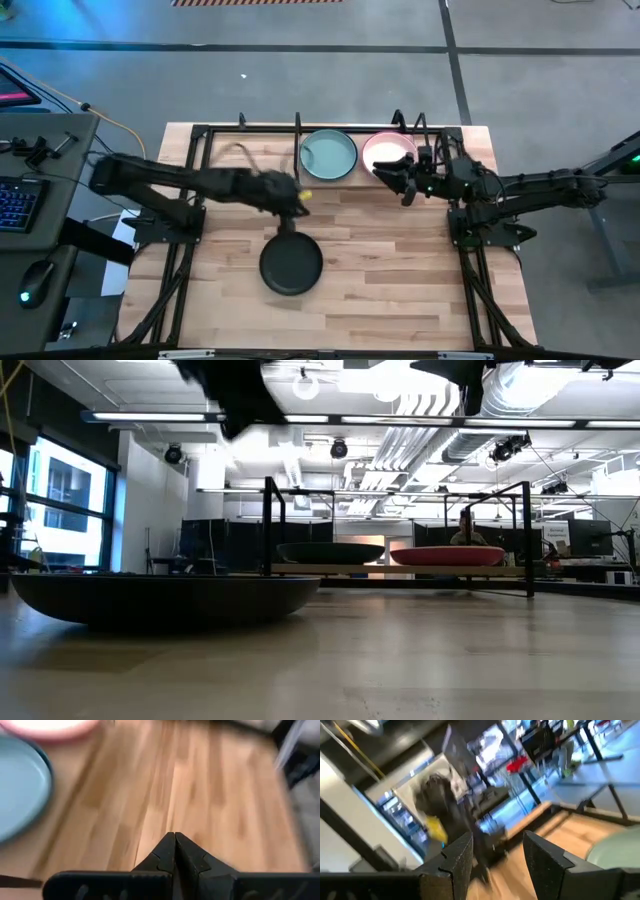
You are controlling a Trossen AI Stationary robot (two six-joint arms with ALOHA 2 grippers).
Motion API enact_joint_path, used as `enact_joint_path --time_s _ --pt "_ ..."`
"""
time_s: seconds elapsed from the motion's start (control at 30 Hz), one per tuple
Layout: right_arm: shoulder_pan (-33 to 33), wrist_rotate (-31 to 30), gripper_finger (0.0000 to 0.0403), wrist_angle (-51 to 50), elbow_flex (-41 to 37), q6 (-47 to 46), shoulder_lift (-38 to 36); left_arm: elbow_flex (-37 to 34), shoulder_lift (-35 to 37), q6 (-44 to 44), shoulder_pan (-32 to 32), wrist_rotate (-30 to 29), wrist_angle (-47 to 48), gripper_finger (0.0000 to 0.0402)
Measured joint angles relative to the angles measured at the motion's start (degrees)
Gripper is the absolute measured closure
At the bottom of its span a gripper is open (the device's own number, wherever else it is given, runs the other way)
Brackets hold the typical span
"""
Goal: Place and stack plates onto a shelf
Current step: Stack the black plate on top of the grey plate
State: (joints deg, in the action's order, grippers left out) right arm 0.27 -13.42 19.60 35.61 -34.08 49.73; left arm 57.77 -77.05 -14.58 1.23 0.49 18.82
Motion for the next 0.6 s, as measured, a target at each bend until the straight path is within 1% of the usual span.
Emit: enact_joint_path --time_s 0.07,0.2,0.27,0.37,0.5,0.6 --pt "1.06 0.07 0.0247 0.01 -0.04 -0.01 1.55 0.03 5.46 -1.28 -0.14 -0.75 -0.49 0.0401" --pt "3.57 0.12 0.0247 -0.73 -0.06 -0.67 5.8 -0.37 14.78 -3.01 0.51 -4.1 -2.55 0.0401" --pt "4.68 0.14 0.0247 -1.1 -0.06 -2.0 8.55 -2.43 18.96 -4.29 0.85 -5.63 -4.98 0.0401" --pt "6.24 0.16 0.0247 -2.01 0.4 -4.83 13.26 -7.33 24.58 -6.38 1.12 -7.6 -10.03 0.0401" --pt "7.96 0.64 0.0247 -9.34 5.72 -6.43 20.32 -14.81 30.52 -10.93 1.06 -8.98 -17.23 0.0401" --pt "8.49 2.05 0.0247 -17.29 11.12 -7.99 26.07 -18.68 33.2 -14.1 0.92 -9.18 -19.86 0.0401"
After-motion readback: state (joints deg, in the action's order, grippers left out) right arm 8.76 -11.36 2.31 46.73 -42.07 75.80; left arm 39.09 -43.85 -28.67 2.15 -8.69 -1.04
